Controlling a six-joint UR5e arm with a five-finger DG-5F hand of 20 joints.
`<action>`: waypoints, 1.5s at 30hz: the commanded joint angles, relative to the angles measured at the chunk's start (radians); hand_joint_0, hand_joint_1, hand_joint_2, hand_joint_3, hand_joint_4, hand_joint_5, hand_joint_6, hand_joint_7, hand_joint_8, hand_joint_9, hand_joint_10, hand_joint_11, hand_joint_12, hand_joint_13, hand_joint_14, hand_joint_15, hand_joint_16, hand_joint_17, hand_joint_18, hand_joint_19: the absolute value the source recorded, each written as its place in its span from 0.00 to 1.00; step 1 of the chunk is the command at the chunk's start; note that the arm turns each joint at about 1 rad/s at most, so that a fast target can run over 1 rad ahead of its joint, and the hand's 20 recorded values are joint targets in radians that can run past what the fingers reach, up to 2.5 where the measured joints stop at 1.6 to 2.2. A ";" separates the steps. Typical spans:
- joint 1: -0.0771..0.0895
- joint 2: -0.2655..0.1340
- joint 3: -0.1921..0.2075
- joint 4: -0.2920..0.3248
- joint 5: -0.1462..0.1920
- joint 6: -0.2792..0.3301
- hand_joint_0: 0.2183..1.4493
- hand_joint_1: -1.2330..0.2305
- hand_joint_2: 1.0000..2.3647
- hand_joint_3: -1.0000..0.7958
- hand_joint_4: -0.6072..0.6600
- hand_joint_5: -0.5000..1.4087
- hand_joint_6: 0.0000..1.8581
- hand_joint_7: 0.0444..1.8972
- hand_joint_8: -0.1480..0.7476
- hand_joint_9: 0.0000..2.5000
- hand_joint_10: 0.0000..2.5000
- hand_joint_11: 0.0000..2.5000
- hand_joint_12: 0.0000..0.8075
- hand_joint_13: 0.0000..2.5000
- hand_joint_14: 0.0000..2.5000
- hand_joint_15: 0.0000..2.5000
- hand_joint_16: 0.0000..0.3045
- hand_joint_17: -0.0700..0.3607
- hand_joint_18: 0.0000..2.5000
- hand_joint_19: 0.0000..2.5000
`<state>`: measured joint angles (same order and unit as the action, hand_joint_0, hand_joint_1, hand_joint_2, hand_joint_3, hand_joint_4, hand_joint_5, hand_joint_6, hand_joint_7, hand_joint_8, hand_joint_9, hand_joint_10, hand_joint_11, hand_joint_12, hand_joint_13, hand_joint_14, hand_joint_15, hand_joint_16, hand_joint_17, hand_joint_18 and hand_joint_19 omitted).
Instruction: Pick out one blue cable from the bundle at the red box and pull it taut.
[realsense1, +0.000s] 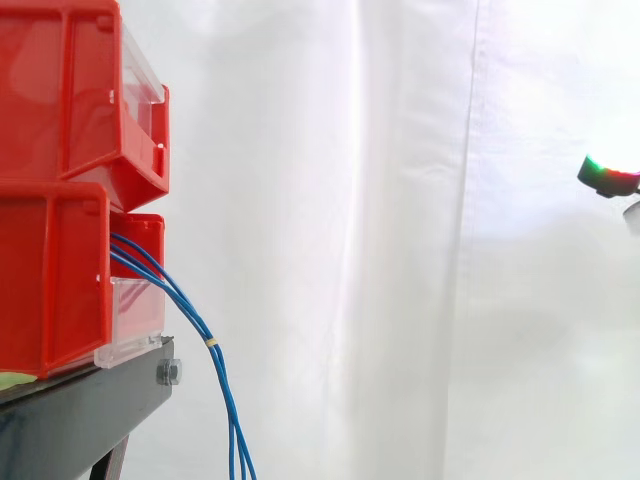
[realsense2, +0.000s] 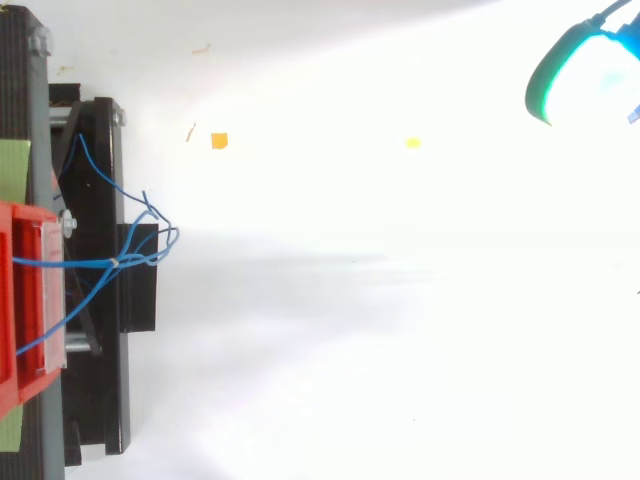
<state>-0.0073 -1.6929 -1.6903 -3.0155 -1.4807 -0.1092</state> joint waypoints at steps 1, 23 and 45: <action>0.001 -0.001 0.000 -0.011 -0.003 0.000 0.28 0.45 0.00 0.29 0.69 0.16 0.27 0.35 0.47 0.26 0.00 0.05 0.45 0.19 0.00 0.05 0.17 0.43 0.14 0.15; 0.040 -0.137 0.001 0.148 0.076 -0.118 0.30 0.45 0.00 0.30 0.72 0.16 0.27 0.36 0.49 0.28 0.00 0.07 0.46 0.21 0.00 0.06 0.16 0.42 0.17 0.17; 0.087 -0.455 0.218 0.368 0.172 -0.188 0.31 0.45 0.00 0.30 0.73 0.17 0.27 0.36 0.50 0.32 0.00 0.08 0.47 0.24 0.00 0.07 0.16 0.42 0.20 0.17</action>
<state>0.0727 -2.1262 -1.4762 -2.6871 -1.3381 -0.2574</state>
